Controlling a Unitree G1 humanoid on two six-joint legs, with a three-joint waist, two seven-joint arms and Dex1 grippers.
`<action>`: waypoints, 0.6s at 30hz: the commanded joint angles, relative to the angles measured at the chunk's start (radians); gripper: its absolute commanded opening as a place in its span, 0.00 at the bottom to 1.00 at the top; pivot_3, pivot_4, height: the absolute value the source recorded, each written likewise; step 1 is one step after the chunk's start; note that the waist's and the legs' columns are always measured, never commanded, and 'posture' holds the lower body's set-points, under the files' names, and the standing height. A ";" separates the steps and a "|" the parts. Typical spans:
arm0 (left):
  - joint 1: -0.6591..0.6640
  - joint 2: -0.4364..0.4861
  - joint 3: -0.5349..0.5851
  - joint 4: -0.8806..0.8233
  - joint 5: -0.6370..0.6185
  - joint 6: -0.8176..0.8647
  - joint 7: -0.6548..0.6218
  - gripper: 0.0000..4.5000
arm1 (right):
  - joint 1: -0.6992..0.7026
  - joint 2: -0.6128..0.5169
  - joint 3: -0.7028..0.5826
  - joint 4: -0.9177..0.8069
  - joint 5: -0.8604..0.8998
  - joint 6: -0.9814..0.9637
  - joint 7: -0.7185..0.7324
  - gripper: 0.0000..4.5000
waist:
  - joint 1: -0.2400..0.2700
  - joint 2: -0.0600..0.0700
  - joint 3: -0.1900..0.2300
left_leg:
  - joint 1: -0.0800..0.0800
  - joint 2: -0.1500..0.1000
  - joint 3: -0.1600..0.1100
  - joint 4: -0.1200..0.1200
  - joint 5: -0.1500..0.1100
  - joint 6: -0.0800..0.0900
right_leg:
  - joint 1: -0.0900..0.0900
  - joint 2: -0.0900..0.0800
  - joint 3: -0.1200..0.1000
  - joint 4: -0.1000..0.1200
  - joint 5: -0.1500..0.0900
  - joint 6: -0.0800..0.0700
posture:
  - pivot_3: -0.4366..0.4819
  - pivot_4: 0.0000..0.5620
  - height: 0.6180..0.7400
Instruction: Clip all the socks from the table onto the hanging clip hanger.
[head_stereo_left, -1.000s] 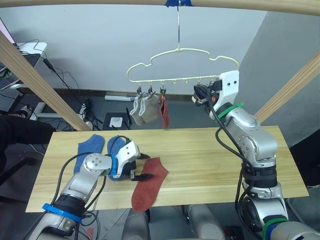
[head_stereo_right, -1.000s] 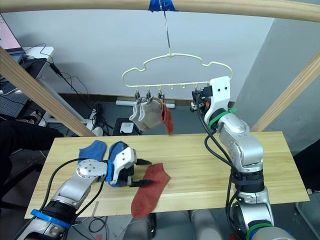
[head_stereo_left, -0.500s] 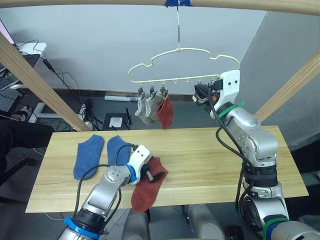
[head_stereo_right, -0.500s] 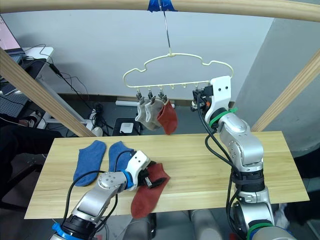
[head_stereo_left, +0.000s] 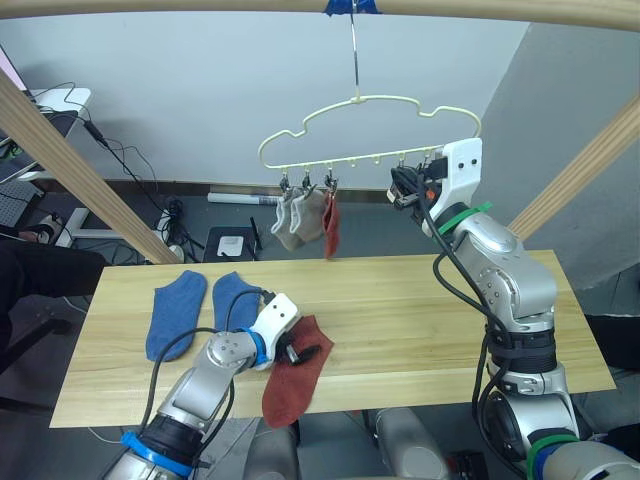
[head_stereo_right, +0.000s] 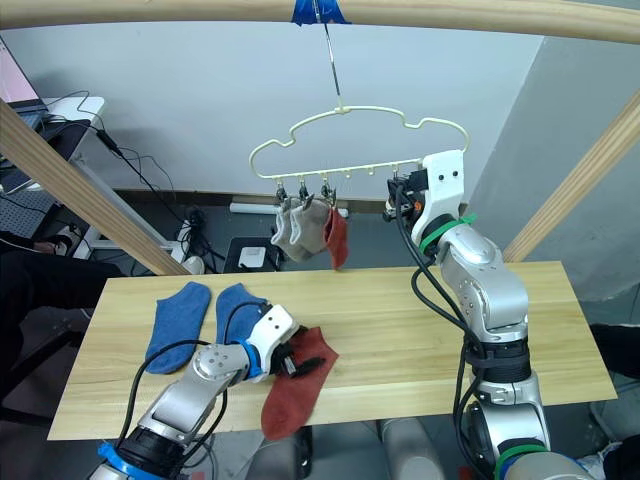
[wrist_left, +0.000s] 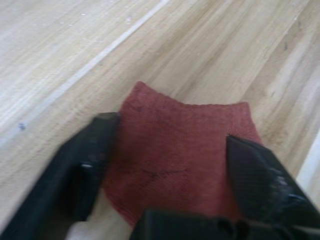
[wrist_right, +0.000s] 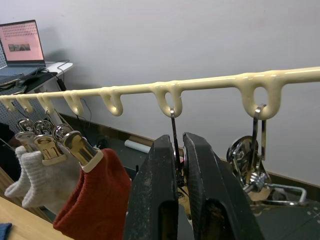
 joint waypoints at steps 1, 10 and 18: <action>0.036 0.015 -0.001 0.038 -0.005 -0.011 -0.024 0.55 | -0.003 -0.008 -0.019 -0.013 0.003 -0.010 -0.005 0.00 | -0.001 0.000 0.000 | 0.000 0.000 0.000 0.000 0.000 0.000 | 0.000 0.000 0.000 0.000 0.000 0.000 | 0.31 0.48 1.00; 0.054 -0.004 0.057 0.004 -0.106 -0.059 -0.093 0.00 | -0.003 -0.015 -0.028 -0.008 0.011 -0.006 0.003 0.00 | -0.003 0.000 0.000 | 0.000 0.000 0.000 0.000 0.000 0.000 | 0.000 0.000 0.000 0.000 0.000 0.000 | 0.31 0.49 1.00; -0.065 -0.050 0.184 -0.166 -0.439 -0.001 -0.287 0.00 | -0.076 -0.052 -0.151 0.029 0.211 0.210 0.070 0.00 | -0.001 0.000 0.000 | -0.003 0.000 0.000 0.001 0.000 0.000 | -0.001 0.000 -0.001 -0.001 0.000 0.000 | 0.30 0.48 1.00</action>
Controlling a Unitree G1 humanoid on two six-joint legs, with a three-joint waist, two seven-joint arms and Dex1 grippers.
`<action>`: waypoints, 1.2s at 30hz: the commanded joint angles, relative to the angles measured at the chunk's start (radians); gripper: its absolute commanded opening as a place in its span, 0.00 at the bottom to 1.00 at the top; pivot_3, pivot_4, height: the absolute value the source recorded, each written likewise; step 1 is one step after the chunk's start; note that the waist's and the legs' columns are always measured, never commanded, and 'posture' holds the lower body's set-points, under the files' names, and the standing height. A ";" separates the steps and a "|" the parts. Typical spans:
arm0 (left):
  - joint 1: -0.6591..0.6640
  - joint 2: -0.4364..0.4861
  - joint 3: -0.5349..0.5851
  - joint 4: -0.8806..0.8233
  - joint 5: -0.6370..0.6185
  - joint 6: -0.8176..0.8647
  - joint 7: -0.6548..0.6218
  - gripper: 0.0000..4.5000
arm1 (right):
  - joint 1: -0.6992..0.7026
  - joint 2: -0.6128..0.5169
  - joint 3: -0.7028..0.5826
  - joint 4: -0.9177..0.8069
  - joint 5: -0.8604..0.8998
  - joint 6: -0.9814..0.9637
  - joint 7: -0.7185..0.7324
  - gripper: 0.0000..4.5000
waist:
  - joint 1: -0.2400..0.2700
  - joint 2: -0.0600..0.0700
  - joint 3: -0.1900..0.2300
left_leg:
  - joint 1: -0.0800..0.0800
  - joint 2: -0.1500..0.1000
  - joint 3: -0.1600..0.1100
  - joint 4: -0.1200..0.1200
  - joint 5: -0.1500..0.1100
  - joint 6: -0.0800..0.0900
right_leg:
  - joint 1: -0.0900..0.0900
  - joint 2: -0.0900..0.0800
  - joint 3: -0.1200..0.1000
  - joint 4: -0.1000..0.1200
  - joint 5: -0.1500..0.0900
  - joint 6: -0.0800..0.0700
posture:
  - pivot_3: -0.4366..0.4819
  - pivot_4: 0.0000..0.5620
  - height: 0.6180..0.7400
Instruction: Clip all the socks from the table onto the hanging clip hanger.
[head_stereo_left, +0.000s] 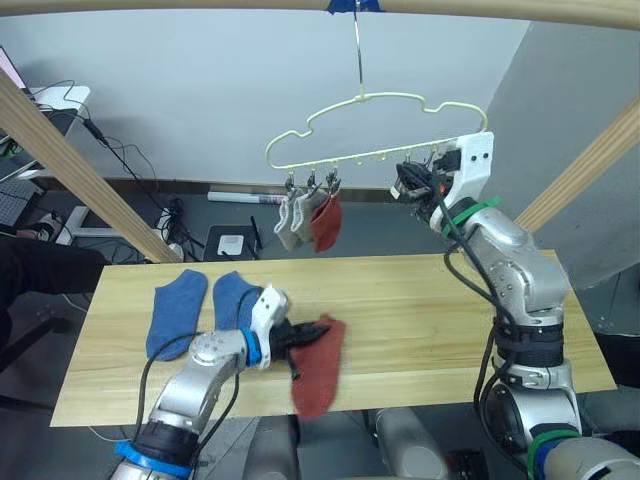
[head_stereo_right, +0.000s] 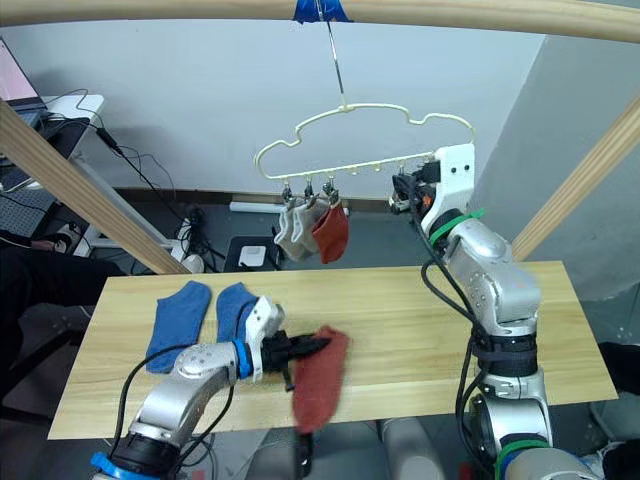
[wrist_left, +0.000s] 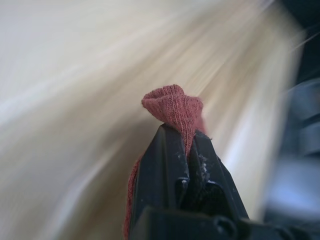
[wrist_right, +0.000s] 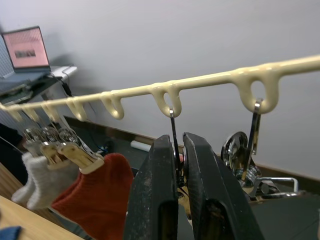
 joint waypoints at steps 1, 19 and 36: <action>-0.055 0.004 0.040 -0.083 -0.090 0.016 -0.044 0.00 | -0.034 -0.032 -0.073 -0.002 0.126 0.155 0.034 0.00 | -0.003 0.000 0.000 | 0.000 0.000 0.000 0.000 0.000 0.000 | 0.000 0.000 0.000 0.000 0.000 0.000 | 0.30 0.47 1.00; -0.361 -0.159 -0.016 0.097 0.001 -0.143 0.029 0.00 | -0.145 0.083 -0.336 -0.025 0.503 0.581 -0.193 0.00 | -0.012 0.000 0.000 | -0.001 0.000 0.000 -0.001 0.000 0.000 | 0.000 0.000 0.000 -0.001 0.001 -0.001 | 0.30 0.48 1.00; -0.427 -0.162 0.004 0.188 0.000 -0.166 0.020 0.00 | -0.133 0.057 -0.327 -0.022 0.605 0.613 -0.248 0.00 | -0.014 0.000 0.000 | -0.002 0.000 -0.001 -0.001 0.000 0.000 | -0.001 0.001 0.000 -0.001 0.000 0.000 | 0.29 0.49 1.00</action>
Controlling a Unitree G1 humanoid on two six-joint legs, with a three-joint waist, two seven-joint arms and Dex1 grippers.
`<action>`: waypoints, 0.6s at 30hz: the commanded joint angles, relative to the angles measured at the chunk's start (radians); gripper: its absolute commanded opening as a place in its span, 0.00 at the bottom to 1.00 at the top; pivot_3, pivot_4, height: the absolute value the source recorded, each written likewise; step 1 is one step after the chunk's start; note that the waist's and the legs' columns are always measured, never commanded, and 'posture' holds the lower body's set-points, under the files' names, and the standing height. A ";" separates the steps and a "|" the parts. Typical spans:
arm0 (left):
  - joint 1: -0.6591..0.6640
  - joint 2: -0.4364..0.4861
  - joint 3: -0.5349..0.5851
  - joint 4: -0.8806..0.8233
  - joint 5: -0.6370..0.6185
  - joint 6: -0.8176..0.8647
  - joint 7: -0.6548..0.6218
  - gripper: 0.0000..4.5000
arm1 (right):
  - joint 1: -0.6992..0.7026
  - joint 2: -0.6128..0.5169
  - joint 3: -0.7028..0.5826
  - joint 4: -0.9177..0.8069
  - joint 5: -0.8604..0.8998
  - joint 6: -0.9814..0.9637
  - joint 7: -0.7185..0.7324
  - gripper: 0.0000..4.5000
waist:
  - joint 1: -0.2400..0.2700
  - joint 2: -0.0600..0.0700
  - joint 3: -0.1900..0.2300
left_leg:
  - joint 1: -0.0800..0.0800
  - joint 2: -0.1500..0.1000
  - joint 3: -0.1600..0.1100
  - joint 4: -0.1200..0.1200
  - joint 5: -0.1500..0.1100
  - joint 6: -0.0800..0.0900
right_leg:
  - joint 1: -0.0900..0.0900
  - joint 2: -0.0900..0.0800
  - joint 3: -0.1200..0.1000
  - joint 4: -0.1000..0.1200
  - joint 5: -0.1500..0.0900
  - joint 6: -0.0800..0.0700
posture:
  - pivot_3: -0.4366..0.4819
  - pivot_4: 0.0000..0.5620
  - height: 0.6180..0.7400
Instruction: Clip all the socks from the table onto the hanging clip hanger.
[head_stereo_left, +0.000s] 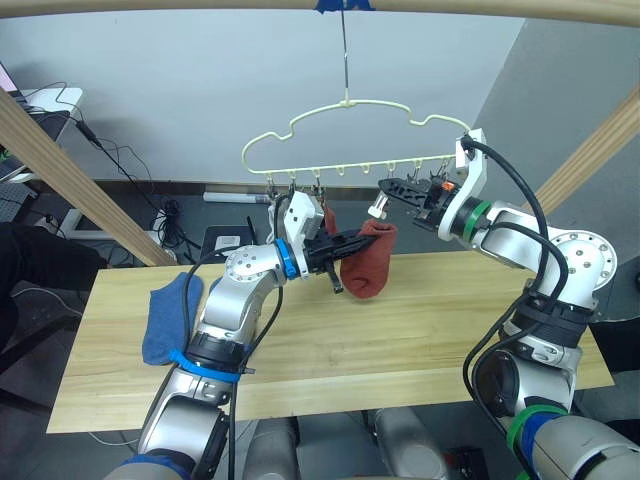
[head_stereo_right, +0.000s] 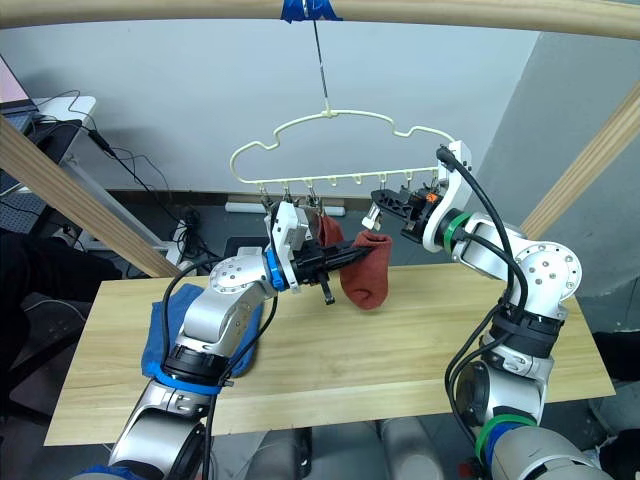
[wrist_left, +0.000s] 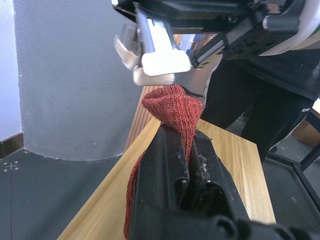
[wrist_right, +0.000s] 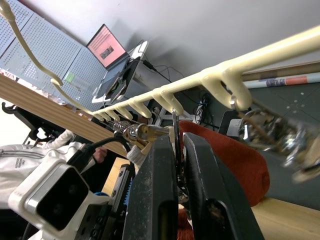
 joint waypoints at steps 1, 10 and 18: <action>-0.027 -0.003 0.014 -0.001 -0.003 -0.026 -0.004 0.00 | -0.004 -0.011 0.007 -0.035 0.032 -0.002 -0.003 0.00 | 0.000 0.000 0.000 | 0.000 0.000 0.000 0.000 0.000 0.000 | 0.000 0.000 0.000 0.000 0.000 0.000 | 0.29 0.49 1.00; -0.051 -0.006 0.010 0.023 0.000 -0.032 -0.001 0.00 | 0.011 -0.017 0.036 -0.039 0.033 -0.019 -0.002 0.00 | 0.000 0.000 0.000 | 0.000 0.000 0.000 0.000 0.000 0.000 | 0.000 0.000 0.000 0.000 0.000 0.000 | 0.30 0.50 1.00; -0.072 -0.009 0.012 0.036 0.003 -0.042 -0.001 0.00 | 0.035 -0.054 0.090 -0.054 0.028 -0.046 0.029 0.00 | 0.001 0.000 0.000 | 0.000 0.000 0.000 0.000 0.000 0.000 | 0.000 0.000 0.000 -0.001 0.000 0.000 | 0.30 0.49 1.00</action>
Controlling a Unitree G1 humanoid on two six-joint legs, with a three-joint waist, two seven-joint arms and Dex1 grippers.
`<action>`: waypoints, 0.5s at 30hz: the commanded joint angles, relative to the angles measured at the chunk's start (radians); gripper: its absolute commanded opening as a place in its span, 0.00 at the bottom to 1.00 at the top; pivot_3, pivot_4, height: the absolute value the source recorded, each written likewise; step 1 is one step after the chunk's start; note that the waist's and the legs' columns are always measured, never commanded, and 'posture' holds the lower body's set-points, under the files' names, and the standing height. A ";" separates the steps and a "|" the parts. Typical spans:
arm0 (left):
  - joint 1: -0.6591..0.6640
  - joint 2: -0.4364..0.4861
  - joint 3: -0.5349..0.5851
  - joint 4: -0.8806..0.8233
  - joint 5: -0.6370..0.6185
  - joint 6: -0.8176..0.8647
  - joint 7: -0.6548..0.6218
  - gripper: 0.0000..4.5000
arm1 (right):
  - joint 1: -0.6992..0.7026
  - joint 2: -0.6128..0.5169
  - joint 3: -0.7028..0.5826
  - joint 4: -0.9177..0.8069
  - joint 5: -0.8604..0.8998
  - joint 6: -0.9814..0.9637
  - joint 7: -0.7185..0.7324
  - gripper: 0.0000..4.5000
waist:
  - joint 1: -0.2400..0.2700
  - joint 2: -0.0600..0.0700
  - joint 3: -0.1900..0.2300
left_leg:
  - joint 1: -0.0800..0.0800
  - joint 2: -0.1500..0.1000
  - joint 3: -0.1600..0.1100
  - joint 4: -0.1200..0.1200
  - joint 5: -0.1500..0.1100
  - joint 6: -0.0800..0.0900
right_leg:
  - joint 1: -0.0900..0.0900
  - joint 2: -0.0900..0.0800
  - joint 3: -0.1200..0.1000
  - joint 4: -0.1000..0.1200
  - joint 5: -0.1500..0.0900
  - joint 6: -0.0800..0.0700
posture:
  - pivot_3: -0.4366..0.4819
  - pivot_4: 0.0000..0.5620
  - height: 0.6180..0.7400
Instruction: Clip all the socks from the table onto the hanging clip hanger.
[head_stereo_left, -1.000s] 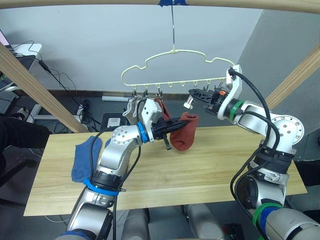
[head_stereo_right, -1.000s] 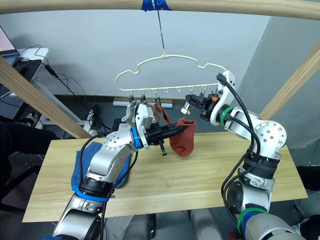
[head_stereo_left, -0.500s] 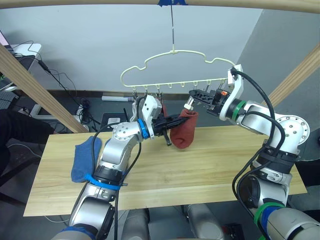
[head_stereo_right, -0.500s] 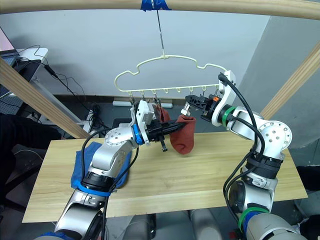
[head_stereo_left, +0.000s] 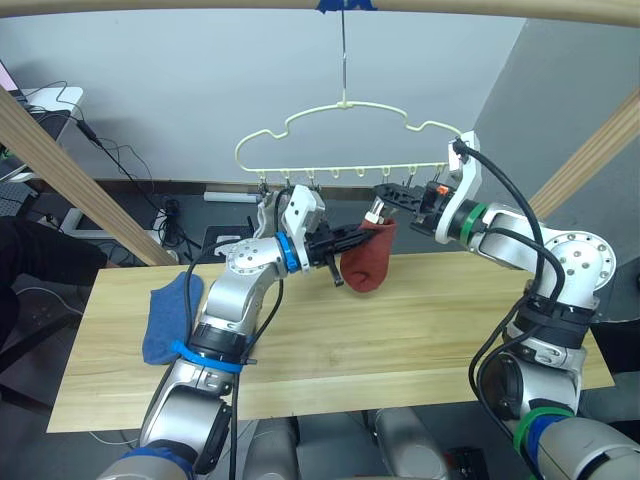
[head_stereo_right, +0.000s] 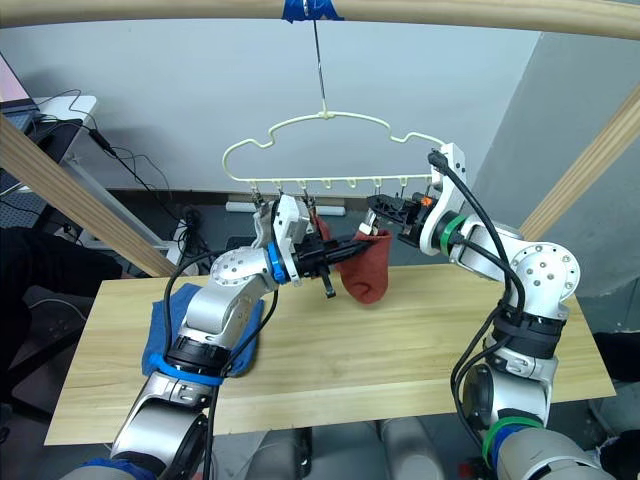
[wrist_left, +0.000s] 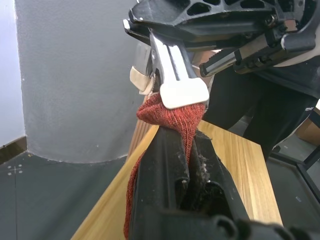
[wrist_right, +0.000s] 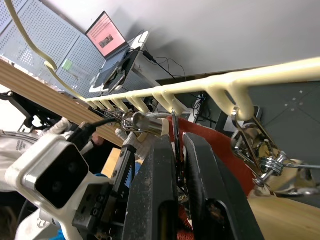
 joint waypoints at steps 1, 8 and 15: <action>-0.027 -0.008 0.013 -0.012 -0.001 -0.027 -0.001 0.00 | 0.017 -0.022 0.025 -0.040 0.012 -0.016 0.027 0.00 | 0.000 0.000 0.000 | 0.000 0.000 0.000 0.000 0.000 0.000 | 0.000 0.000 0.000 0.000 0.000 0.000 | 0.30 0.49 1.00; -0.037 -0.010 0.015 -0.019 -0.005 -0.028 -0.005 0.00 | 0.033 -0.044 0.066 -0.045 0.010 -0.057 0.053 0.20 | 0.001 0.000 0.000 | 0.000 0.000 0.000 0.000 0.000 0.000 | 0.000 0.000 0.000 0.000 0.000 0.000 | 0.31 0.48 1.00; -0.043 -0.013 0.013 -0.017 0.001 -0.032 -0.002 0.00 | 0.040 -0.064 0.043 -0.056 0.032 -0.061 0.045 0.76 | 0.001 0.000 0.000 | 0.000 0.000 0.000 0.000 0.000 0.000 | 0.000 0.000 0.000 0.000 0.000 0.000 | 0.31 0.47 1.00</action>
